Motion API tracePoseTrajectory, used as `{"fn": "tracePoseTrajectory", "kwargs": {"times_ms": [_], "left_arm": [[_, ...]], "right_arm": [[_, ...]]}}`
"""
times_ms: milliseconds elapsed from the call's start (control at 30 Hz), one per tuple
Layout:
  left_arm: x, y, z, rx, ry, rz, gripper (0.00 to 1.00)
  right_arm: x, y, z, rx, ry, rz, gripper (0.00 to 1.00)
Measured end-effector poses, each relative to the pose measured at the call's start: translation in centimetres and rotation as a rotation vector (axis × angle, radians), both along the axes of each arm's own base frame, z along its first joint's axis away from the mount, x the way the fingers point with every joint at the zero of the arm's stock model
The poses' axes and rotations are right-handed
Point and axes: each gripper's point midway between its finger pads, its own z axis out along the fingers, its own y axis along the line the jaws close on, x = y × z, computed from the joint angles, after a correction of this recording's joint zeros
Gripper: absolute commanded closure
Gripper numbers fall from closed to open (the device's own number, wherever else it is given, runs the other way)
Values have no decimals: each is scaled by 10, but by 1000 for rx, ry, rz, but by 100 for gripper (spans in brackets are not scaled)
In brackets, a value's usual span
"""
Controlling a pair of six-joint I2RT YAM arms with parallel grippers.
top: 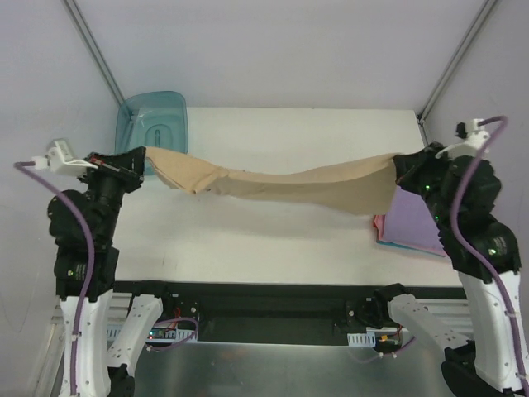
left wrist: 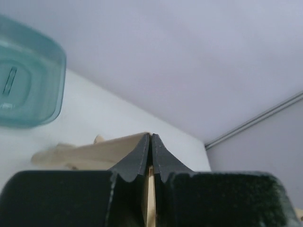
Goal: Fold and stack the t-shirts
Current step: Flatten out the tshirt
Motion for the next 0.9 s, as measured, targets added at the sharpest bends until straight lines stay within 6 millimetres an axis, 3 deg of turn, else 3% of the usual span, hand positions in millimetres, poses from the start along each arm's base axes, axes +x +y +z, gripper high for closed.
{"fn": "tracePoseTrajectory", "kwargs": {"times_ms": [100, 233, 467, 567, 700, 800, 900], "left_arm": [[-26, 1, 62, 10, -142, 3, 100], [-70, 6, 139, 42, -316, 20, 100], [-162, 12, 246, 116, -589, 58, 100], [-198, 14, 269, 139, -676, 75, 100], [-228, 15, 282, 159, -744, 91, 100], [-232, 16, 284, 174, -755, 99, 100], [-219, 13, 280, 197, -724, 81, 100]], "right_arm": [[-21, -10, 58, 1, -129, 0, 99], [-61, -26, 120, -2, -278, 5, 99], [-127, -41, 171, 7, -448, 49, 99], [-156, -45, 186, 13, -521, 78, 99], [-178, -50, 192, 17, -574, 94, 99], [-181, -50, 192, 15, -577, 98, 99], [-173, -50, 185, -9, -552, 91, 99]]}}
